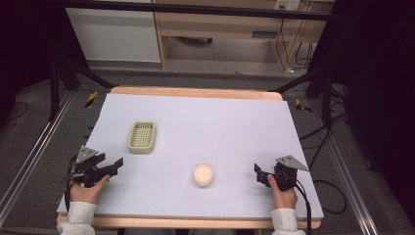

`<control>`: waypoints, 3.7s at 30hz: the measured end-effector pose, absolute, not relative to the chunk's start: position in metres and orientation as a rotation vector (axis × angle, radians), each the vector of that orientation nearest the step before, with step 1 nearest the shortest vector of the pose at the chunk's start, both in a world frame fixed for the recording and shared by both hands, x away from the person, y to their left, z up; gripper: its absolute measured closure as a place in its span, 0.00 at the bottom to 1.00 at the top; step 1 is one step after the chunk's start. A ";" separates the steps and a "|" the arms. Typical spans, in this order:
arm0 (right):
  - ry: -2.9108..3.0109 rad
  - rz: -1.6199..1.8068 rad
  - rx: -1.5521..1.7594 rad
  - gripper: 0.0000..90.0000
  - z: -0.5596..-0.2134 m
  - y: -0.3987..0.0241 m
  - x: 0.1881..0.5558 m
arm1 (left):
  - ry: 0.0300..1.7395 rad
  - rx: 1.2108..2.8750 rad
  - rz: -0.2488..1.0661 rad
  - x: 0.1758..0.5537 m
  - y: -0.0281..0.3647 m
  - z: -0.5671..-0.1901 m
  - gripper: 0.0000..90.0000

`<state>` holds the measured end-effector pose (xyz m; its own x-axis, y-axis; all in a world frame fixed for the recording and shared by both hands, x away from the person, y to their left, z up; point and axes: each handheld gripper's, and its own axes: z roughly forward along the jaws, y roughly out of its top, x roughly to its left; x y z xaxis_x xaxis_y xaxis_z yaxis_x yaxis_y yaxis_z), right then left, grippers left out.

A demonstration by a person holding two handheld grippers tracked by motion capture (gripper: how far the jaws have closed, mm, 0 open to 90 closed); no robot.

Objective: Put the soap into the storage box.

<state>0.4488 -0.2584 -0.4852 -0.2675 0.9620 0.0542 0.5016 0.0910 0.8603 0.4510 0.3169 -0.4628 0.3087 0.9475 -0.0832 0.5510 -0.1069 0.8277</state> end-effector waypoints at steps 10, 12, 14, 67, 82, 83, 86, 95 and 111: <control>1.868 1.056 1.420 0.05 -0.486 -0.255 0.451 | 1.307 1.787 0.611 0.449 0.307 -0.456 0.29; 1.869 1.043 1.410 0.05 -0.487 -0.255 0.452 | 1.299 1.790 0.610 0.448 0.305 -0.455 0.29; 1.870 1.042 1.417 0.05 -0.487 -0.254 0.452 | 1.295 1.791 0.607 0.448 0.305 -0.454 0.29; 1.895 1.021 1.418 0.05 -0.487 -0.253 0.454 | 1.063 1.905 0.522 0.439 0.241 -0.427 0.24; 1.899 1.024 1.427 0.05 -0.487 -0.254 0.454 | 1.013 1.960 0.507 0.442 0.221 -0.429 0.24; 1.900 1.024 1.428 0.05 -0.487 -0.254 0.454 | 1.007 1.969 0.508 0.442 0.219 -0.430 0.24; 1.898 1.023 1.429 0.05 -0.487 -0.253 0.454 | 0.996 1.980 0.502 0.443 0.214 -0.430 0.24; 1.901 1.015 1.427 0.05 -0.487 -0.253 0.455 | 0.978 2.004 0.496 0.444 0.206 -0.432 0.24; 1.901 1.014 1.428 0.05 -0.488 -0.253 0.455 | 0.941 2.024 0.478 0.446 0.190 -0.428 0.24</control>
